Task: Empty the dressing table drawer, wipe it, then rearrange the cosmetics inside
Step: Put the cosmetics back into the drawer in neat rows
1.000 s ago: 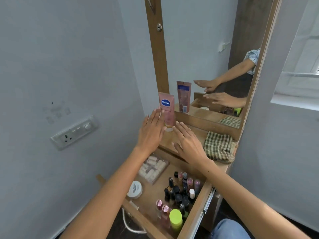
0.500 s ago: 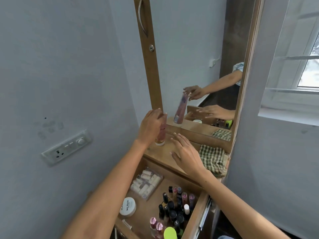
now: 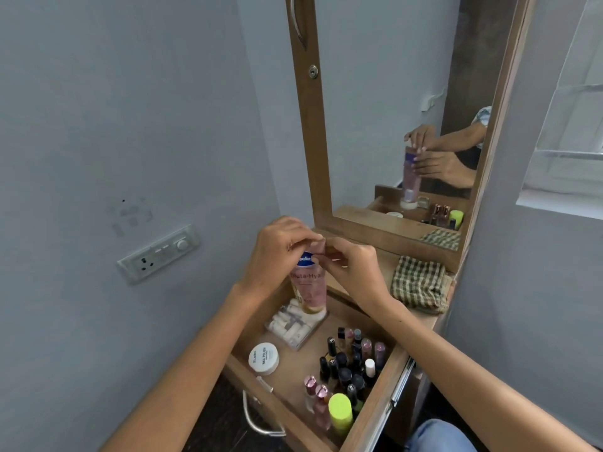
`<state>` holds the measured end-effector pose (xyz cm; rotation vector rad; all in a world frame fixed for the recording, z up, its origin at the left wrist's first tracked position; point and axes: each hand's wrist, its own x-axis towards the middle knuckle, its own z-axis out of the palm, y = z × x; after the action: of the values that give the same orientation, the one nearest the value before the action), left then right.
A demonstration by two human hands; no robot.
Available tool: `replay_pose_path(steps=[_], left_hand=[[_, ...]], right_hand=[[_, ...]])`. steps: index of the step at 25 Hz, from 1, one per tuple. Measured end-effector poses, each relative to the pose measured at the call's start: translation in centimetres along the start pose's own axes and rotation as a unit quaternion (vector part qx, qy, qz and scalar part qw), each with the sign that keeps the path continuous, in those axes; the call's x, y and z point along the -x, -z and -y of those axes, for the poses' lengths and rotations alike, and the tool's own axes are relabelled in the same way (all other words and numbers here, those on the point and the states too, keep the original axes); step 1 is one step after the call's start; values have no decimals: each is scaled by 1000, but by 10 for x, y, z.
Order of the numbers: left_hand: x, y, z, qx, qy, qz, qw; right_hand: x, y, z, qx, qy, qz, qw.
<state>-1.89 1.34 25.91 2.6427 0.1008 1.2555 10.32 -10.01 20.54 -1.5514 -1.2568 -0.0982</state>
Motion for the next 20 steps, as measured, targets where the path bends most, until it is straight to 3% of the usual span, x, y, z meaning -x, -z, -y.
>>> replay_pose_path(steps=[7,12,20], left_hand=[[61,-9,-10,36,182,-72,980],[107,-43,-18,5,250,-5,968],[114,-60,5,-50,305,31,950]], right_hand=[[17,-20,5,-8,-85,15,996],[27,-34,1,-55,-174,-15,983],[31,-42,-4,-64,-227,44,971]])
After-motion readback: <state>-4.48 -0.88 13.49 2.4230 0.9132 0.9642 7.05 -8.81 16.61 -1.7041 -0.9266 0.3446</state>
